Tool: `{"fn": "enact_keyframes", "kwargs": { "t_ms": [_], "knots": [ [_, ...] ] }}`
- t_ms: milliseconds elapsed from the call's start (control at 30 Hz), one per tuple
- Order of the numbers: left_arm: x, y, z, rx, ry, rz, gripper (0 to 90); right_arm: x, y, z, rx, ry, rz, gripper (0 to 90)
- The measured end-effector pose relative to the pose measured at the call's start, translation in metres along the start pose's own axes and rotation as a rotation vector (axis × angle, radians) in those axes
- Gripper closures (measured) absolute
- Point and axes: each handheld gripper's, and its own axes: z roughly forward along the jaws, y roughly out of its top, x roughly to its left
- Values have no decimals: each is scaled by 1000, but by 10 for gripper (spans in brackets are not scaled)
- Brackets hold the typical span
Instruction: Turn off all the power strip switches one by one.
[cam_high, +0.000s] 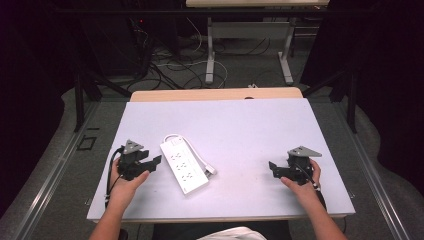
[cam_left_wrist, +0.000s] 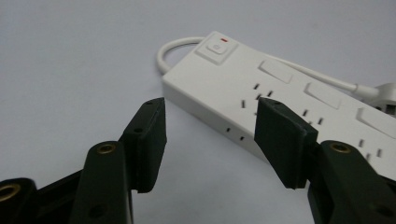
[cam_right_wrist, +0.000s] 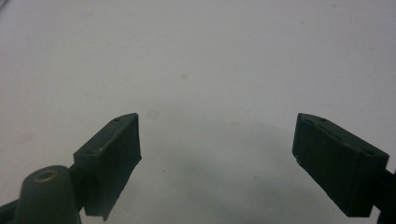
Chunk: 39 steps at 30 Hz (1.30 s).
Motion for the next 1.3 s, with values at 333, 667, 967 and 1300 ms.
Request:
{"fn": "enact_keyframes", "kwargs": {
  "t_ms": [333, 667, 967, 1300],
  "knots": [
    [24, -10, -9, -31, 58, -73, 358, 0, 0, 0, 0, -1, -1, 147],
    [37, -14, -4, -51, 45, -136, 81, -1, 0, 0, 2, -1, -14, 147],
    [44, -19, -1, -59, 47, -148, 1, 0, 0, 0, 2, -1, -15, 147],
    [46, -23, 3, -47, 51, -165, 1, 0, 0, 1, 5, -2, -14, 148]
  ]
}}
